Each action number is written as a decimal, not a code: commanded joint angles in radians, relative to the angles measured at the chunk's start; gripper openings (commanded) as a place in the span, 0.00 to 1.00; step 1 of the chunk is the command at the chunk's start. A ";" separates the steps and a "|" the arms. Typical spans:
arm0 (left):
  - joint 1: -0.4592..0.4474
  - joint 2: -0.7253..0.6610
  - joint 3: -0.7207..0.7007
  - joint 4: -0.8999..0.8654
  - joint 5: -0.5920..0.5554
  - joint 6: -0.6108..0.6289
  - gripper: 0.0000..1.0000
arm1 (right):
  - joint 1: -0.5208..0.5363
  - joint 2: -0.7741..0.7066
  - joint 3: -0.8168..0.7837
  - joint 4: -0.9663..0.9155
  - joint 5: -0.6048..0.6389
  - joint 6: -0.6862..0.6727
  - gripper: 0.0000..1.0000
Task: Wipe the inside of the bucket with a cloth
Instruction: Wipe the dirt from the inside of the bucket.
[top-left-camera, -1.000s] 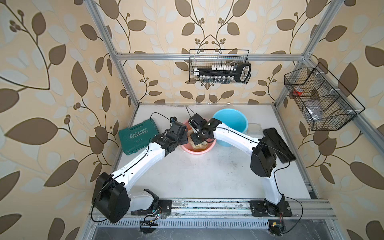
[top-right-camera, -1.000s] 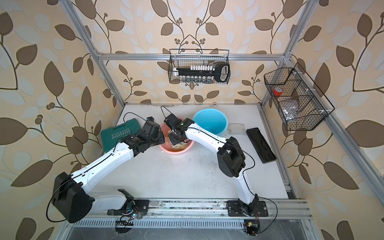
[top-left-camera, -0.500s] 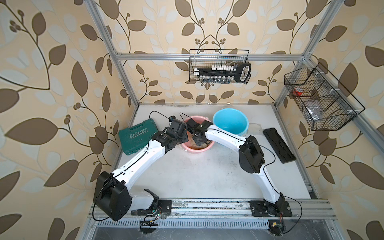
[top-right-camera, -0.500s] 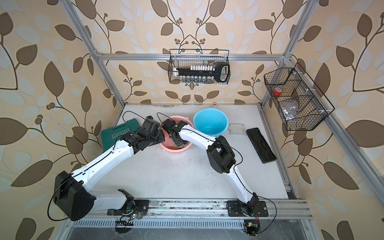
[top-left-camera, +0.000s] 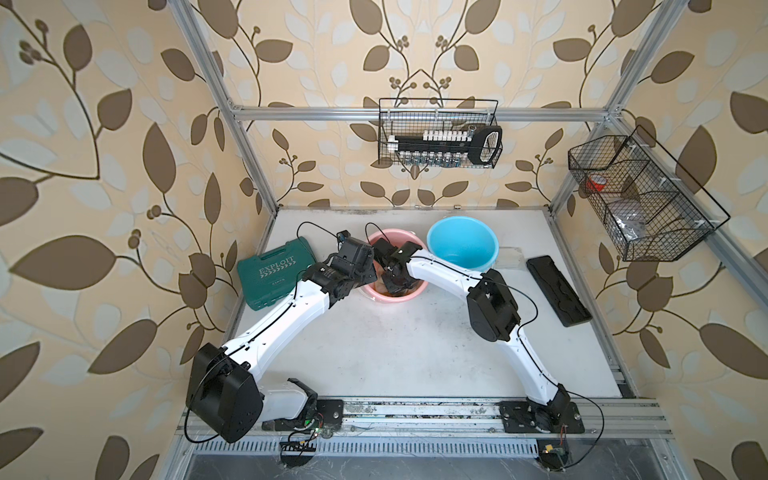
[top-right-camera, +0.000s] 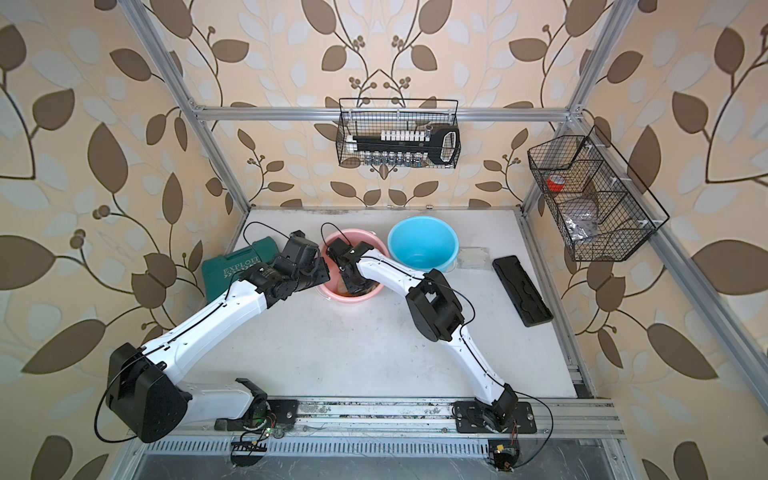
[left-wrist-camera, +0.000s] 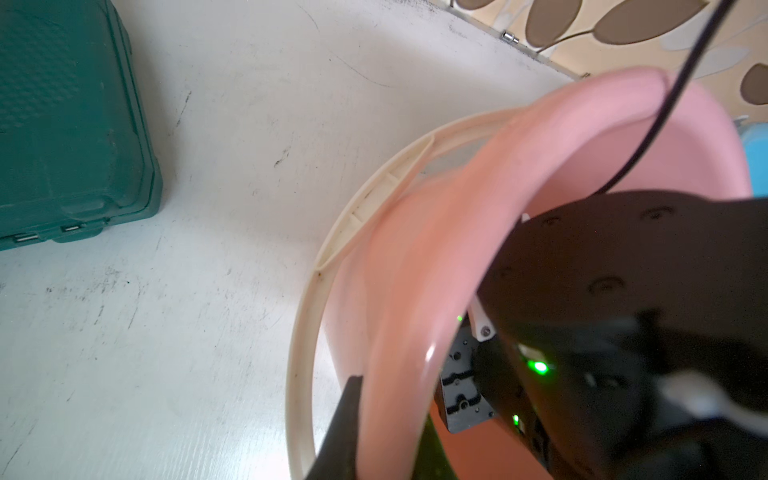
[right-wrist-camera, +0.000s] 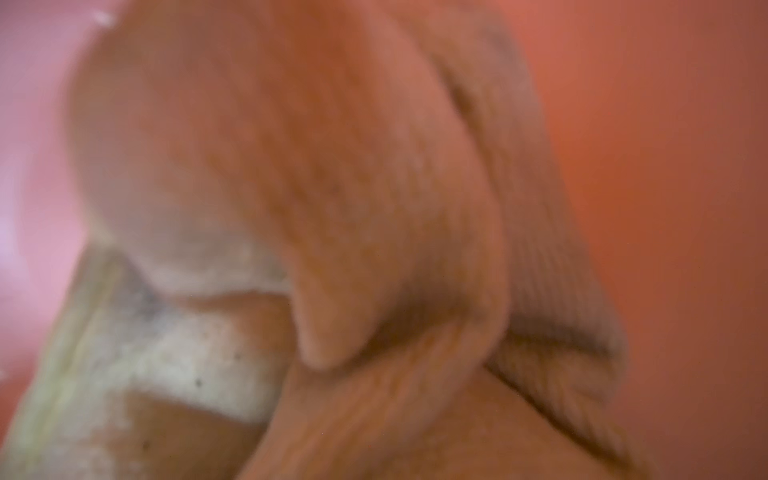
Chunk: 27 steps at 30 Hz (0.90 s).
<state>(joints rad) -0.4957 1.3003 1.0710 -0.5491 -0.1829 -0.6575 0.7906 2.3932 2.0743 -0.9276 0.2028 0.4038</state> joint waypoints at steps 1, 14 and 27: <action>-0.037 0.016 -0.058 -0.204 0.218 0.064 0.00 | -0.029 0.021 -0.097 0.305 -0.229 0.089 0.00; -0.034 0.006 -0.062 -0.207 0.221 0.057 0.00 | -0.041 0.000 -0.142 0.521 -0.771 0.138 0.00; 0.046 0.017 0.039 -0.323 0.277 0.090 0.00 | -0.050 -0.346 -0.386 0.434 -0.332 -0.068 0.00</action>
<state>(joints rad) -0.4614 1.2980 1.0832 -0.6590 -0.0212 -0.6281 0.7357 2.1113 1.6142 -0.4847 -0.3408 0.4461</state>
